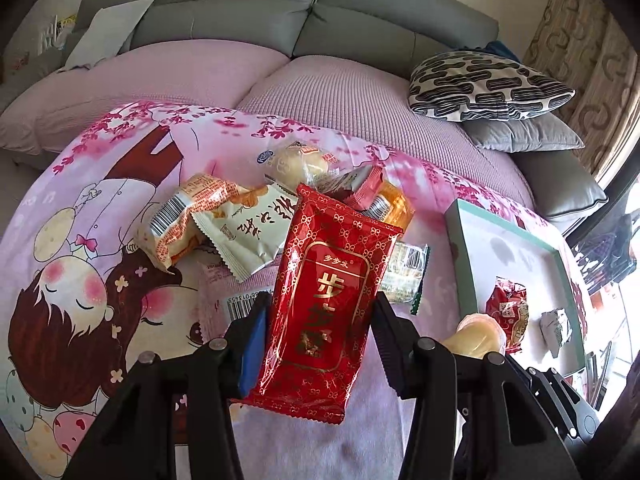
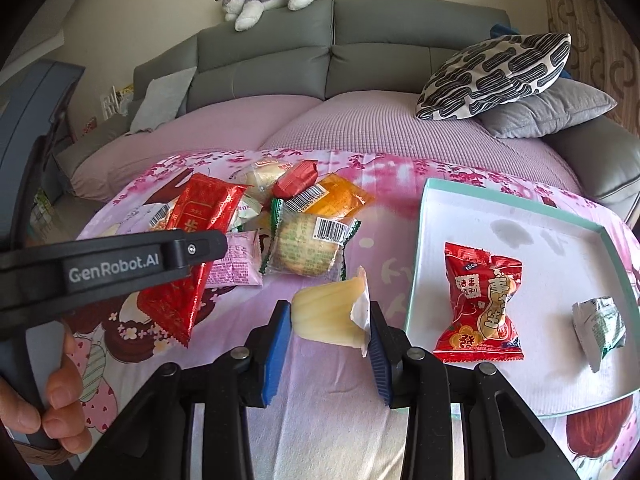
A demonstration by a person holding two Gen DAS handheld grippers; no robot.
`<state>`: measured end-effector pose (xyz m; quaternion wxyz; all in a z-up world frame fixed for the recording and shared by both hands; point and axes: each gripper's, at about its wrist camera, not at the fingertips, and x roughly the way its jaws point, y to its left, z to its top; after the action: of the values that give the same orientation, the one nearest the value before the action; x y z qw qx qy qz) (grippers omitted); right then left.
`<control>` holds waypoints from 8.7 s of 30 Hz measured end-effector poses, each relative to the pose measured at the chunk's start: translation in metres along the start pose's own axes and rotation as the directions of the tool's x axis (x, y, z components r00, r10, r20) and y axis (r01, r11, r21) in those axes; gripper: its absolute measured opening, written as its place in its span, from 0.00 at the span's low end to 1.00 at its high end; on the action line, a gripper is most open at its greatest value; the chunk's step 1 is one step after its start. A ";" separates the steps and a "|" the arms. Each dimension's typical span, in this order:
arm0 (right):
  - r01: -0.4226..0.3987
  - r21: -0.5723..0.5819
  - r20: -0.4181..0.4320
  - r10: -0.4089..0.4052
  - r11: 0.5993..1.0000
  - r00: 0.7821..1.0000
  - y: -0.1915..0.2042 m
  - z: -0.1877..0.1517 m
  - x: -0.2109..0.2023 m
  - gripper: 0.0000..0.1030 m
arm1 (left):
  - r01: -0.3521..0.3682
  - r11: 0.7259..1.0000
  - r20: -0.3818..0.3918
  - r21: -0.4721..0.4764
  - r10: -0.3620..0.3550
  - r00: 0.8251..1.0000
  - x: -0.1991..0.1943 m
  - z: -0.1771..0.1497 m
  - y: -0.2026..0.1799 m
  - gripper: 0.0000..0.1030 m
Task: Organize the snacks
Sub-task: 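Carry both snacks into the tray while the left gripper releases the red packet, then lower the jelly cup into the tray and open the right gripper, then withdraw both grippers from the tray back toward the snack pile, then grasp the round biscuit with the right gripper while the left grasps the pink wafer bag, then carry both snacks over the tray and open both grippers to drop them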
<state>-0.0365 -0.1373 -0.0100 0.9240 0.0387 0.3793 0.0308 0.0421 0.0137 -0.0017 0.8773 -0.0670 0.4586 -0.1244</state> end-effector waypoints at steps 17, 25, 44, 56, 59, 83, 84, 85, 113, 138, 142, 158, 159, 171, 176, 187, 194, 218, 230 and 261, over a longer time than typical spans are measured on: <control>0.189 0.179 0.061 -0.203 0.966 0.977 -0.084 0.007 -0.031 0.38 | 0.085 0.992 0.019 0.094 -0.087 0.996 -0.006 0.004 -0.053 0.49; 0.285 0.315 0.057 -0.318 0.905 0.946 -0.150 0.005 -0.044 0.38 | 0.142 0.969 0.000 0.202 -0.145 0.989 0.001 0.004 -0.104 0.50; 0.306 0.323 0.035 -0.334 0.896 0.942 -0.175 0.003 -0.009 0.38 | 0.160 0.947 -0.130 0.278 -0.128 0.983 0.086 0.055 -0.179 0.49; 0.305 0.326 0.006 -0.324 0.895 0.946 -0.181 0.002 -0.003 0.38 | 0.156 0.946 -0.186 0.283 -0.105 0.977 0.116 0.056 -0.197 0.44; 0.302 0.327 -0.001 -0.320 0.895 0.948 -0.180 0.001 -0.002 0.38 | 0.151 0.947 -0.177 0.282 -0.103 0.979 0.107 0.051 -0.195 0.44; 0.229 0.288 0.053 -0.255 0.930 0.966 -0.155 0.009 -0.003 1.00 | -0.096 0.995 -0.037 -0.024 0.095 0.995 0.044 0.017 -0.036 0.86; 0.227 0.285 0.060 -0.254 0.931 0.965 -0.153 0.010 -0.004 1.00 | -0.107 0.994 -0.034 -0.030 0.106 0.994 0.042 0.016 -0.032 0.91; 0.225 0.281 0.069 -0.253 0.933 0.965 -0.151 0.011 -0.005 1.00 | -0.119 0.992 -0.029 -0.037 0.118 0.993 0.040 0.014 -0.026 0.93; 0.232 0.260 0.161 -0.279 0.937 0.947 -0.100 0.024 -0.011 1.00 | -0.168 0.976 0.095 -0.140 0.182 0.979 -0.006 0.010 0.047 0.97; 0.025 0.098 0.139 -0.038 0.995 0.990 -0.003 0.026 0.023 1.00 | -0.153 0.968 0.061 -0.199 0.168 0.984 -0.004 0.013 0.072 0.97; 0.022 0.098 0.112 -0.033 0.995 0.993 0.002 0.025 0.036 0.99 | -0.133 0.973 0.035 -0.186 0.142 0.989 0.008 0.013 0.064 0.97; 0.051 0.044 0.061 -0.053 0.998 0.997 0.022 0.023 0.064 0.83 | -0.044 0.986 -0.055 -0.164 0.036 0.998 0.044 0.011 0.045 0.97; 0.048 0.047 0.058 -0.051 0.998 0.997 0.022 0.023 0.066 0.81 | -0.043 0.986 -0.057 -0.163 0.034 0.998 0.045 0.012 0.045 0.97; 0.057 0.088 0.009 -0.058 0.995 0.998 0.017 0.027 0.084 0.72 | -0.052 0.984 -0.100 -0.172 0.035 0.994 0.061 0.013 0.045 0.97; 0.075 0.077 -0.001 -0.075 0.994 0.997 0.019 0.027 0.088 0.69 | -0.064 0.983 -0.107 -0.174 0.046 0.993 0.064 0.012 0.045 0.97; 0.061 0.095 -0.005 -0.060 0.994 0.998 0.016 0.025 0.088 0.53 | -0.057 0.983 -0.098 -0.173 0.040 0.994 0.062 0.012 0.042 0.78; 0.059 0.086 -0.001 -0.059 0.995 0.998 0.016 0.023 0.083 0.52 | -0.035 0.983 -0.088 -0.182 0.019 0.996 0.057 0.010 0.042 0.71; 0.080 0.105 0.073 -0.088 0.991 0.993 -0.006 0.030 0.021 0.52 | 0.012 0.988 0.012 -0.156 -0.010 1.000 0.000 0.021 0.015 0.69; 0.103 0.174 0.086 -0.120 0.979 0.989 -0.043 0.029 -0.001 0.52 | 0.049 0.994 0.031 -0.098 -0.047 0.998 -0.010 0.022 -0.027 0.69; 0.318 0.482 0.036 -0.381 0.816 0.924 -0.227 -0.006 -0.053 0.52 | 0.204 0.974 -0.034 0.103 -0.201 0.979 0.014 0.001 -0.172 0.69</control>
<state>-0.0718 -0.3677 0.0015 0.8996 0.1916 0.3147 -0.2346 0.0242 -0.1549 0.0277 0.8569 -0.0652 0.4525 -0.2382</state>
